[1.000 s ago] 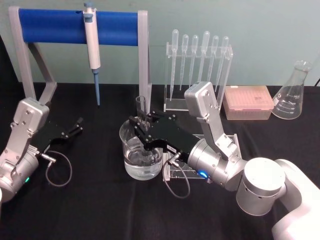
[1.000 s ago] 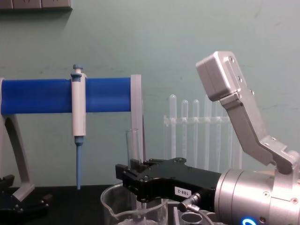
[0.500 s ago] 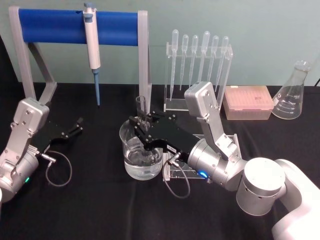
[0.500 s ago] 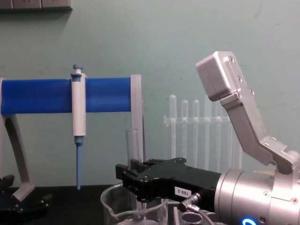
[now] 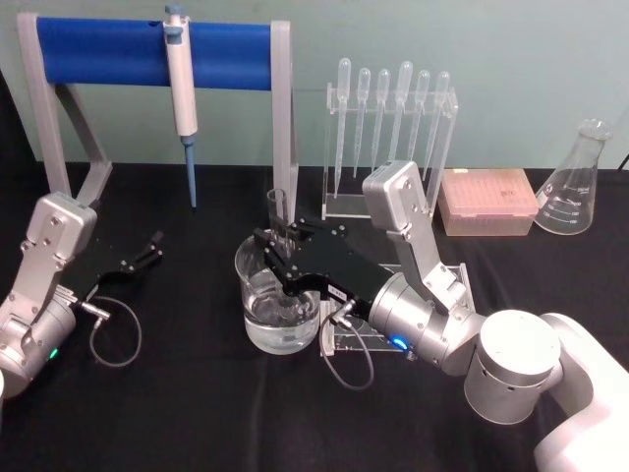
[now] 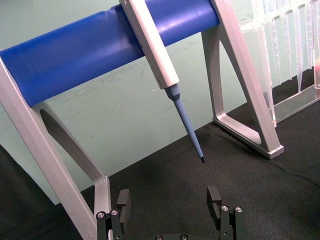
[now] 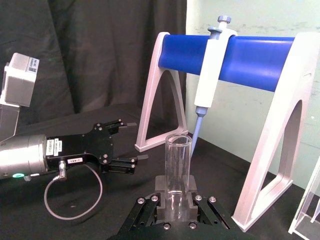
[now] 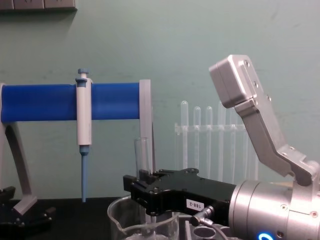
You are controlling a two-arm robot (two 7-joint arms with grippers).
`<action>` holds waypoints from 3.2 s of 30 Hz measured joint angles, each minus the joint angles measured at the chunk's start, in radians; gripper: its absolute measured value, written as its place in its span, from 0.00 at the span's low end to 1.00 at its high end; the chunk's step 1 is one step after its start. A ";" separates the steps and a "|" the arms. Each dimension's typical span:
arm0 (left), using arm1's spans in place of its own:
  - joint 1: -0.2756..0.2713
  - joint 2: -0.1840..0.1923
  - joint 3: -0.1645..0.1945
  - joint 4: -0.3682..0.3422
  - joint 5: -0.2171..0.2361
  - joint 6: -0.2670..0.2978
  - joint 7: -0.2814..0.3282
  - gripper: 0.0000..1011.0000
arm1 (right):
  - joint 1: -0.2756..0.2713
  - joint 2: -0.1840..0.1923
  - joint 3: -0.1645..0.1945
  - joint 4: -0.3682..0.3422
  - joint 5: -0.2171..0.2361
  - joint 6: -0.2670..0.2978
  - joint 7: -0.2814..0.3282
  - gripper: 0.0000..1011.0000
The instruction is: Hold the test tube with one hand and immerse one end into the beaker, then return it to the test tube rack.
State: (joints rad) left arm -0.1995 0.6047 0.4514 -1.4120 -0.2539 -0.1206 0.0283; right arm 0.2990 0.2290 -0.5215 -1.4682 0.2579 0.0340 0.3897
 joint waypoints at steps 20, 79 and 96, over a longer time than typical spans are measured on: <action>0.000 0.000 0.000 0.000 0.000 0.000 0.000 0.99 | 0.000 0.000 0.000 0.000 0.000 0.000 0.000 0.23; 0.000 0.000 0.000 0.000 0.000 0.000 0.000 0.99 | 0.000 0.000 0.000 0.000 0.000 0.000 0.000 0.23; 0.000 0.000 0.000 0.000 0.000 0.000 0.000 0.99 | 0.000 0.000 0.000 0.000 0.000 0.000 0.000 0.23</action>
State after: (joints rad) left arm -0.1995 0.6047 0.4514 -1.4120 -0.2539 -0.1205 0.0283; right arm 0.2989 0.2290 -0.5215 -1.4682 0.2578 0.0340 0.3897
